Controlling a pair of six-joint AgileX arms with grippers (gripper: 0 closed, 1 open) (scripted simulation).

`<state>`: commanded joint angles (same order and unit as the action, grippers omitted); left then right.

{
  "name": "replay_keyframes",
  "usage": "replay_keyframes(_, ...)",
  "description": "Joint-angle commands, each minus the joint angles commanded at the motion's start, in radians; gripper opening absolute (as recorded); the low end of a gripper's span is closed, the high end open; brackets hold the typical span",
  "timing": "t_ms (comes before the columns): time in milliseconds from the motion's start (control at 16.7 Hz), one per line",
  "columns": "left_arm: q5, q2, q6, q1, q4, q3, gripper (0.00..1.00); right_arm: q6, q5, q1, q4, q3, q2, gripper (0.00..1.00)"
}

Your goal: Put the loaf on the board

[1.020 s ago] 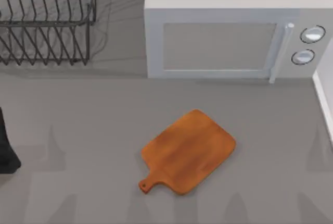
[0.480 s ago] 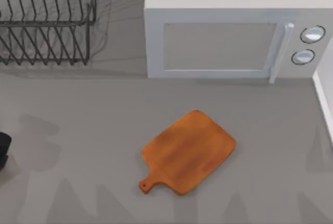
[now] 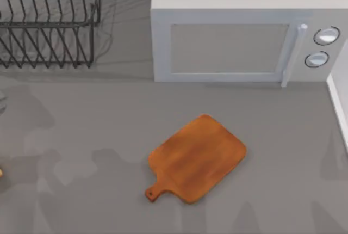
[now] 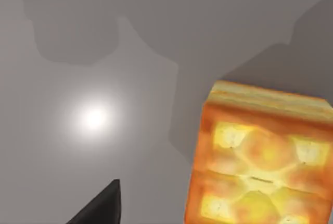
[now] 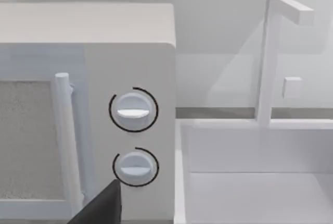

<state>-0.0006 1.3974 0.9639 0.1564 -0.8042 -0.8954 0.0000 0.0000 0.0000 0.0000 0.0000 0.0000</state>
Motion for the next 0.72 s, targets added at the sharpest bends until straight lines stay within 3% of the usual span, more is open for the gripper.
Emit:
replay_keyframes(300, 0.000, 0.232, 0.157, 0.042, -0.163, -0.154, 1.00, 0.000, 0.000, 0.000, 0.000, 0.000, 0.000, 1.00)
replay_keyframes(720, -0.001, 0.250, 0.170, 0.041, -0.174, -0.162, 1.00, 0.000, 0.000, 0.000, 0.000, 0.000, 0.000, 1.00)
